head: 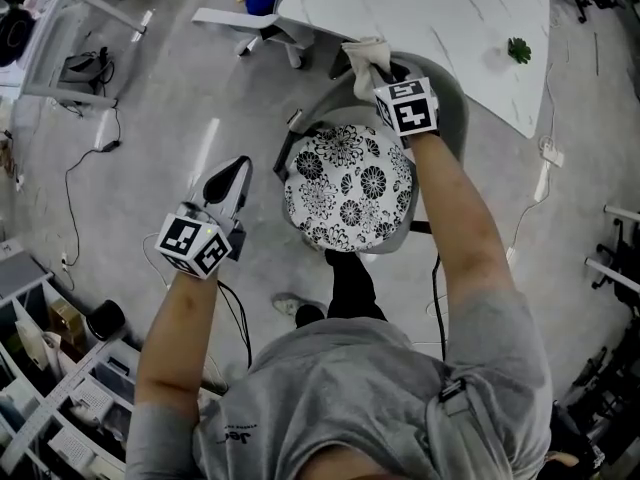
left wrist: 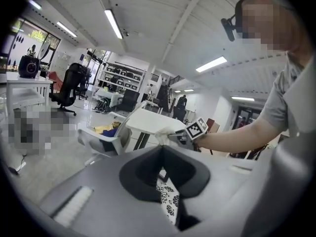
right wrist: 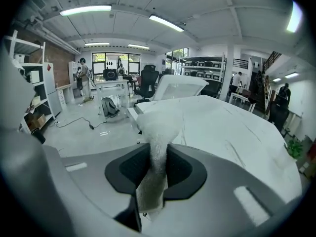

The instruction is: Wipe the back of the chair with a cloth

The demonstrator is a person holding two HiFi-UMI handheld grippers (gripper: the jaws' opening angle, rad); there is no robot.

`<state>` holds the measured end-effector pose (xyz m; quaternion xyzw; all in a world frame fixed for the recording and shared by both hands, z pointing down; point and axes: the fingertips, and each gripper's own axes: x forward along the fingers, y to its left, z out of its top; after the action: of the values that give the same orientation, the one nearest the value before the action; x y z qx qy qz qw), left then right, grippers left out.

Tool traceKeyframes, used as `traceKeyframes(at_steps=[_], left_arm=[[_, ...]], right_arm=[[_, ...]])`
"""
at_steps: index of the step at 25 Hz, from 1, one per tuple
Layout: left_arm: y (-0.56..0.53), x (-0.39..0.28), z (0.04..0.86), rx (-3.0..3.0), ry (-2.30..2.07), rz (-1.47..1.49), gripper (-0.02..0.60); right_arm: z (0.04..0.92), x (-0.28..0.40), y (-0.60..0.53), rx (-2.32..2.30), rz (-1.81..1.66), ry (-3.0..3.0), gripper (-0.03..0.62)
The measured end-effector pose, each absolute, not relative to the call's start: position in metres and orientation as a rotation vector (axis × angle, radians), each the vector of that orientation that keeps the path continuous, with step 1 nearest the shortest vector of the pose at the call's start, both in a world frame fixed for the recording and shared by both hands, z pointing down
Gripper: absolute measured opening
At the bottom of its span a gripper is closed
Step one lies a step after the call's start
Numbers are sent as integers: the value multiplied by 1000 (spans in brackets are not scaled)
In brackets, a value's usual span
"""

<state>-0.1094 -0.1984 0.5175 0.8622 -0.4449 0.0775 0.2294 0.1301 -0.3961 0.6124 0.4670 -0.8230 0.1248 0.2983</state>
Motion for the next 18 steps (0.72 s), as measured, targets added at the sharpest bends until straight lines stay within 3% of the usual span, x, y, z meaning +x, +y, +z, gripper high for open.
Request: traceKeyframes(at_steps=[7,18], left_arm=[[-188,-120,508,2365,-1245,207,58],[-170,-133,494,2371,-1258,192,58]], right_arm=[[607,161,-393,1353,330,-2087,72],[607,279,-354,1507,339,-1847,72]])
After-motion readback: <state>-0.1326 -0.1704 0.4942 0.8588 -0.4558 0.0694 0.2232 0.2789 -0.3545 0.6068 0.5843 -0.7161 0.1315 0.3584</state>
